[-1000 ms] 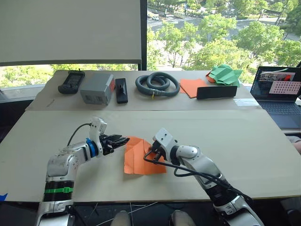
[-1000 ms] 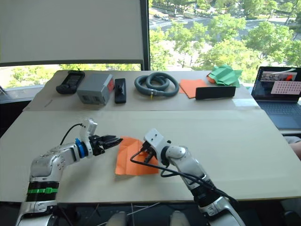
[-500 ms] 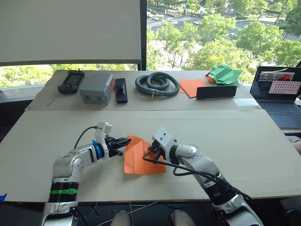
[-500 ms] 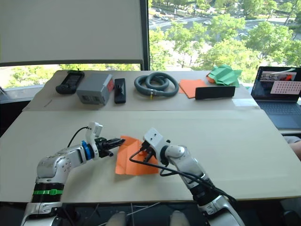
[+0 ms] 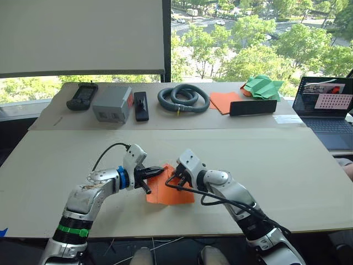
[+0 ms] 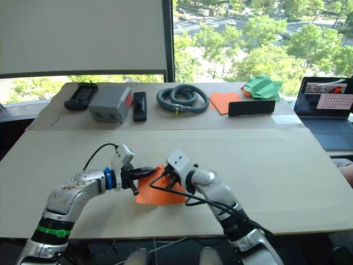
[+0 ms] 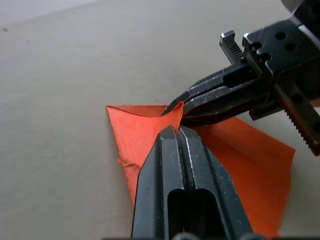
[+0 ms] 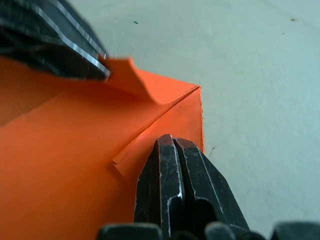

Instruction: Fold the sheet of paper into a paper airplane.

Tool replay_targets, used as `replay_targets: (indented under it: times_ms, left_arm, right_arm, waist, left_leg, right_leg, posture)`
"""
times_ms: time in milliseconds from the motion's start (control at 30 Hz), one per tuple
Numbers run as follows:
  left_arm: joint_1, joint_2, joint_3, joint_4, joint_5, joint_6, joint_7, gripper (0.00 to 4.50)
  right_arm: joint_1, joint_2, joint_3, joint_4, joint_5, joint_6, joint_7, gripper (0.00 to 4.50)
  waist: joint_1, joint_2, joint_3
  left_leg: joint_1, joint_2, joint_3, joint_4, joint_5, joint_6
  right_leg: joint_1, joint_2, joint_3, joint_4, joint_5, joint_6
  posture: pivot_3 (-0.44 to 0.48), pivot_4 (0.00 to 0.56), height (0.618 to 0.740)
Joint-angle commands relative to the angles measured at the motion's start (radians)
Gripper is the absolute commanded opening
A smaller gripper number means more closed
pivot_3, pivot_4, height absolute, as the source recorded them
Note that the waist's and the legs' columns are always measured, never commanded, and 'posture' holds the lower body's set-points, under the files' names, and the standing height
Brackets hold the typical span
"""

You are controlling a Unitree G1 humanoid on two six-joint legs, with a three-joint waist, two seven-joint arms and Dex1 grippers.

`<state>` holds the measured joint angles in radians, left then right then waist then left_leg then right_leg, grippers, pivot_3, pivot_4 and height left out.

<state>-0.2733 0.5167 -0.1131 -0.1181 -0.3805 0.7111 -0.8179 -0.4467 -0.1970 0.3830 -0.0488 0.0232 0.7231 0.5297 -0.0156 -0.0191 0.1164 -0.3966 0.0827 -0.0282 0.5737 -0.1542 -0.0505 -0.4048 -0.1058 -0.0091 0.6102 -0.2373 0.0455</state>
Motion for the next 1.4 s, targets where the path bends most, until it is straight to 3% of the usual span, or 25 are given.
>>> replay_targets:
  times_ms: [33, 267, 767, 867, 1033, 1267, 1300, 1400]
  left_arm:
    - [-0.009, 0.022, -0.022, 0.033, 0.048, -0.055, -0.005, 0.04]
    - [-0.025, 0.032, -0.055, 0.07, 0.088, -0.089, -0.03, 0.04]
    - [-0.021, 0.072, -0.117, 0.07, 0.142, -0.128, -0.064, 0.04]
    - [-0.016, 0.075, -0.104, 0.05, 0.13, -0.121, -0.065, 0.84]
    - [-0.018, 0.1, -0.029, 0.005, 0.055, -0.073, -0.091, 2.55]
    - [-0.154, 0.085, 0.12, 0.028, -0.097, 0.037, -0.104, 2.55]
    - [-0.168, 0.079, 0.128, 0.032, -0.109, 0.043, -0.105, 2.02]
    - [-0.183, 0.084, 0.062, 0.08, -0.052, 0.001, -0.124, 1.09]
  right_arm:
    - [-0.004, 0.016, -0.022, 0.001, 0.015, 0.007, -0.007, 0.0]
    - [-0.025, 0.055, -0.036, -0.004, 0.03, -0.041, -0.005, 0.0]
    - [-0.099, 0.098, -0.033, 0.161, -0.003, -0.161, -0.028, 0.0]
    - [-0.097, 0.1, -0.007, 0.197, -0.031, -0.168, -0.033, 0.0]
    - [-0.096, 0.099, 0.0, 0.233, -0.06, -0.145, -0.052, 0.0]
    - [-0.087, 0.101, 0.004, 0.234, -0.063, -0.142, -0.049, 0.0]
    - [-0.087, 0.102, 0.004, 0.233, -0.063, -0.143, -0.049, 0.0]
    - [-0.088, 0.105, 0.004, 0.232, -0.062, -0.143, -0.046, 0.0]
  waist:
    - [0.002, 0.0, 0.001]
    - [0.003, 0.002, 0.002]
    - [0.003, 0.004, 0.003]
    - [0.003, 0.004, 0.003]
    - [0.001, 0.004, 0.003]
    - [0.004, 0.003, 0.004]
    - [0.005, 0.003, 0.004]
    - [0.002, 0.003, 0.004]
  left_leg:
    - [-0.001, 0.0, 0.0, 0.0, 0.0, 0.0]
    - [-0.002, 0.0, 0.0, 0.0, 0.0, 0.0]
    - [-0.002, 0.0, 0.0, 0.0, 0.0, 0.0]
    - [-0.002, 0.0, 0.0, 0.0, 0.0, 0.001]
    - [-0.002, 0.0, 0.0, 0.0, 0.0, 0.0]
    - [-0.002, 0.0, 0.0, 0.0, 0.0, 0.0]
    - [-0.002, 0.0, 0.0, 0.0, 0.0, 0.0]
    - [-0.002, 0.0, 0.0, 0.0, 0.001, 0.001]
  right_leg:
    - [0.0, 0.0, 0.0, 0.0, 0.0, 0.0]
    - [-0.001, 0.0, 0.0, -0.001, 0.0, 0.0]
    - [-0.001, 0.0, 0.0, -0.001, 0.0, 0.0]
    - [-0.001, 0.0, 0.0, -0.001, 0.0, 0.0]
    - [-0.001, 0.0, 0.0, 0.0, 0.0, 0.0]
    - [-0.001, 0.0, -0.001, 0.0, 0.0, 0.0]
    - [-0.001, 0.0, -0.001, 0.0, 0.0, 0.0]
    - [0.0, 0.0, 0.0, -0.001, 0.0, 0.0]
  posture:
    - [0.0, 0.15, 0.704]
    - [0.0, 0.15, 0.704]
    - [0.0, 0.15, 0.704]
    - [0.0, 0.15, 0.704]
    - [0.0, 0.15, 0.704]
    - [0.0, 0.15, 0.704]
    - [0.0, 0.15, 0.704]
    - [0.0, 0.15, 0.704]
